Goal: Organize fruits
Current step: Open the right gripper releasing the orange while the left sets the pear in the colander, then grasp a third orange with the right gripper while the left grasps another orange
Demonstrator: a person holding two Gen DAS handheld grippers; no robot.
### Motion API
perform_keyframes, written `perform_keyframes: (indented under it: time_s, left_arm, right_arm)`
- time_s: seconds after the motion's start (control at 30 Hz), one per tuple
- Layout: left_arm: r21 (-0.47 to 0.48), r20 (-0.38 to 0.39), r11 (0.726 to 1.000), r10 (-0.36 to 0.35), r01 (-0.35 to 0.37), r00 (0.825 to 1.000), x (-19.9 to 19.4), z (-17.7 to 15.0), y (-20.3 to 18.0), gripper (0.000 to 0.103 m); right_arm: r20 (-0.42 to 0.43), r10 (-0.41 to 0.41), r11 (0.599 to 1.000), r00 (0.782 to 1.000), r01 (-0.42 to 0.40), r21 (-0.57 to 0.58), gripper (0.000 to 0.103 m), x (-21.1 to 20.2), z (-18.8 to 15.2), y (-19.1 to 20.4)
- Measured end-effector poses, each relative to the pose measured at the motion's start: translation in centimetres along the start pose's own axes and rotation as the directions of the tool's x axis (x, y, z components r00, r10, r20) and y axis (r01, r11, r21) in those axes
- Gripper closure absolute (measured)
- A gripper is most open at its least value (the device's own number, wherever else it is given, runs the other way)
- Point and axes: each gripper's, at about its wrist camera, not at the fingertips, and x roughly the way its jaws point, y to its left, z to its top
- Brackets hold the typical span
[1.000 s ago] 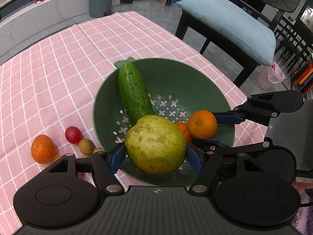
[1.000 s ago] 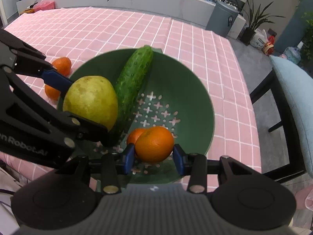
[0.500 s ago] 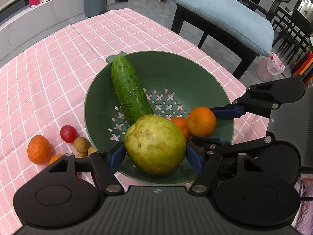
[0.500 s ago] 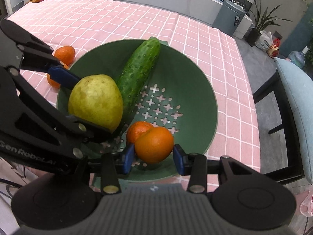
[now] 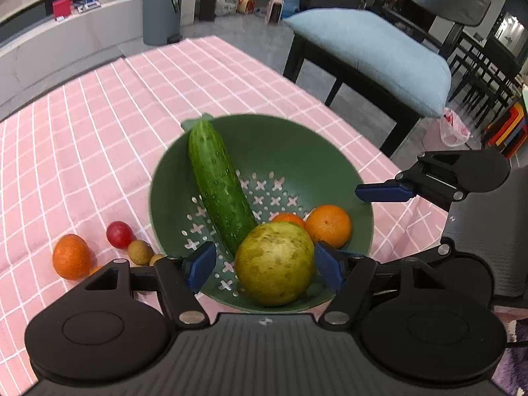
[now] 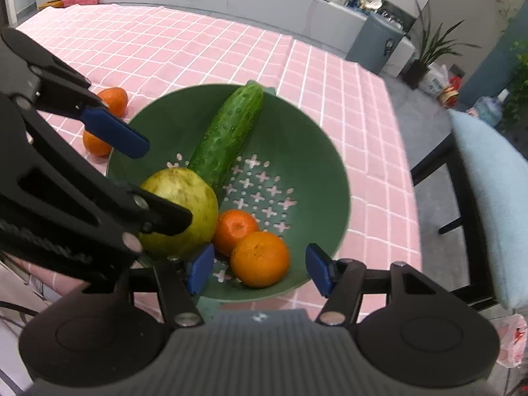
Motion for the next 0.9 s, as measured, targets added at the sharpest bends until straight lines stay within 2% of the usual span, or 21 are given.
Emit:
perform_keyframes:
  time_s: [0.13, 0.23, 0.37, 0.57, 0.77, 0.9]
  left_arm:
    - [0.007, 0.052, 1.000, -0.009, 0.009, 0.999, -1.6, -0.3, 0.0, 0.023]
    - [0.008, 0.075, 1.000, 0.000, -0.001, 0.997, -2.7, -0.7, 0.3, 0.023]
    - [-0.001, 0.103, 1.000, 0.020, -0.020, 0.994, -3.9, -1.4, 1.2, 0.023]
    - [-0.024, 0.137, 0.999, 0.051, -0.048, 0.989, -5.6, -2.4, 3.6, 0.023]
    - [-0.051, 0.153, 0.995, 0.091, -0.084, 0.984, -6.9, -3.7, 6.9, 0.023]
    - [-0.055, 0.167, 0.994, 0.098, -0.090, 0.981, -7.5, -4.6, 8.9, 0.023]
  right_arm:
    - [0.022, -0.056, 0.998, 0.998, 0.056, 0.010, 0.030, -1.0, -0.3, 0.3]
    - [0.050, -0.110, 0.994, 0.993, 0.110, 0.017, 0.030, -2.1, -0.4, 0.8]
    - [0.094, -0.111, 0.993, 0.989, 0.107, 0.055, 0.028, -3.6, 0.1, 0.9]
    - [0.169, -0.016, 0.998, 0.986, 0.005, 0.066, 0.028, -4.3, 1.5, 2.3]
    - [0.227, 0.036, 0.999, 0.973, -0.040, 0.015, 0.029, -3.9, 3.1, 4.6]
    - [0.245, 0.082, 0.996, 0.966, -0.075, -0.039, 0.039, -3.3, 4.4, 5.8]
